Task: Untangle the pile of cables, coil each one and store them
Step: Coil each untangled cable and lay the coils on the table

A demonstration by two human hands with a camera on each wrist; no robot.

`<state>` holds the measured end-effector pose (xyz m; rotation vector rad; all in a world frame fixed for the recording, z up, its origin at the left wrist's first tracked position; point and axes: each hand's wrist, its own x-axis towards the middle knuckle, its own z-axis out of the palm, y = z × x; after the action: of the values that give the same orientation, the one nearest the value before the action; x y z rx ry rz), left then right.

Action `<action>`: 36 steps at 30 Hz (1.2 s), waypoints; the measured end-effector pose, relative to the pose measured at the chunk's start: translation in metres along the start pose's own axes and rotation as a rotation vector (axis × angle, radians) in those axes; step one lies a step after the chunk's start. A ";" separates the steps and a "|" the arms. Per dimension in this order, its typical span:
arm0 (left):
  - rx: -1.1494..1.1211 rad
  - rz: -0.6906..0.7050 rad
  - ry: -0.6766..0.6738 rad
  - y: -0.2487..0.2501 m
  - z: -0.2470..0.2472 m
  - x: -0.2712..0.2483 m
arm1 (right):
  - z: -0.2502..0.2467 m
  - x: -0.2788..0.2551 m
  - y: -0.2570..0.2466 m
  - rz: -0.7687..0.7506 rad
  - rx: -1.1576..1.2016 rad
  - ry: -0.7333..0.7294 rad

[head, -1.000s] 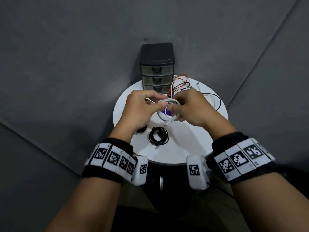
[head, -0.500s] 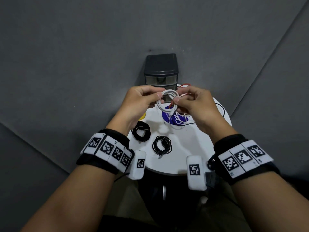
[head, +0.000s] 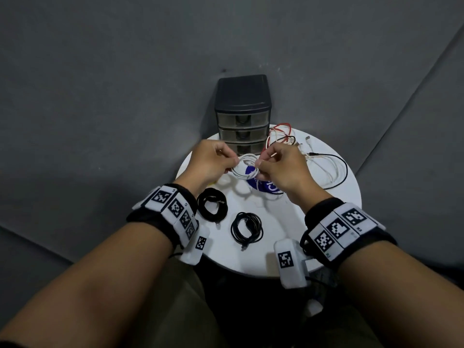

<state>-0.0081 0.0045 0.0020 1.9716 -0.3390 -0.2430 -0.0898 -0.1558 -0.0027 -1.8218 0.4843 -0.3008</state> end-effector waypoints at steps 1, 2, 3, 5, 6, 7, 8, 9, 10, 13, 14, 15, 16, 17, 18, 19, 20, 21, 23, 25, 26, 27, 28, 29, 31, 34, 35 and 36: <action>0.046 0.000 0.004 -0.003 0.000 0.004 | 0.002 0.004 0.001 0.023 -0.001 -0.023; 0.088 -0.003 0.010 -0.005 -0.001 0.009 | 0.004 0.008 0.002 0.045 0.010 -0.051; 0.124 -0.008 0.011 -0.008 -0.002 0.014 | 0.006 0.011 0.002 0.063 0.022 -0.082; 0.196 -0.009 -0.010 -0.013 -0.005 0.024 | 0.011 0.019 0.005 0.090 0.032 -0.140; 0.238 -0.003 -0.028 -0.015 -0.006 0.028 | 0.014 0.022 0.006 0.099 0.026 -0.166; 0.277 0.001 -0.047 -0.017 -0.007 0.032 | 0.017 0.025 0.008 0.112 0.013 -0.188; 0.308 0.002 -0.067 -0.018 -0.008 0.037 | 0.020 0.029 0.011 0.130 0.004 -0.204; 0.336 -0.003 -0.090 -0.019 -0.008 0.041 | 0.024 0.031 0.013 0.151 -0.004 -0.218; 0.372 -0.011 -0.119 -0.020 -0.008 0.046 | 0.028 0.034 0.015 0.169 -0.008 -0.226; 0.477 -0.032 -0.203 -0.024 -0.007 0.060 | 0.037 0.041 0.023 0.196 -0.067 -0.233; 0.504 -0.042 -0.222 -0.024 -0.006 0.062 | 0.039 0.043 0.025 0.196 -0.100 -0.237; 0.530 -0.050 -0.237 -0.024 -0.005 0.064 | 0.039 0.044 0.025 0.191 -0.135 -0.243; 0.557 -0.055 -0.252 -0.024 -0.003 0.066 | 0.039 0.045 0.025 0.181 -0.173 -0.252; 0.585 -0.057 -0.267 -0.024 -0.003 0.067 | 0.039 0.045 0.024 0.166 -0.218 -0.266; 0.614 -0.057 -0.280 -0.023 -0.002 0.066 | 0.040 0.045 0.023 0.141 -0.263 -0.279; 0.639 -0.055 -0.287 -0.022 -0.002 0.066 | 0.040 0.045 0.022 0.117 -0.309 -0.292; 0.653 -0.050 -0.291 -0.021 -0.002 0.066 | 0.040 0.045 0.021 0.097 -0.342 -0.299; 0.657 -0.047 -0.293 -0.021 -0.002 0.067 | 0.040 0.045 0.021 0.084 -0.355 -0.299; 0.656 -0.056 -0.307 -0.021 -0.003 0.067 | 0.041 0.046 0.024 0.078 -0.358 -0.288; 0.664 -0.066 -0.337 -0.020 -0.003 0.065 | 0.041 0.045 0.025 0.074 -0.372 -0.294; 0.666 -0.064 -0.355 -0.020 -0.004 0.064 | 0.041 0.044 0.025 0.068 -0.380 -0.305; 0.666 -0.059 -0.367 -0.020 -0.005 0.064 | 0.040 0.043 0.024 0.051 -0.395 -0.314; 0.666 -0.051 -0.370 -0.019 -0.005 0.063 | 0.037 0.043 0.022 0.023 -0.406 -0.307; 0.661 -0.036 -0.357 -0.018 -0.005 0.064 | 0.032 0.042 0.020 -0.007 -0.398 -0.276; 0.618 0.017 -0.293 -0.012 -0.004 0.064 | 0.016 0.041 0.016 -0.050 -0.270 -0.180; 0.537 0.130 -0.258 0.007 0.004 0.063 | -0.020 0.040 0.013 -0.106 -0.200 0.016; 0.523 0.170 -0.279 0.014 0.009 0.062 | -0.033 0.041 0.014 -0.135 -0.275 0.077; 0.519 0.208 -0.308 0.020 0.015 0.060 | -0.045 0.040 0.016 -0.139 -0.370 0.101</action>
<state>0.0403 -0.0369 0.0130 2.3858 -0.8728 -0.3509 -0.0772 -0.2174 -0.0064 -2.2140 0.5093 -0.4204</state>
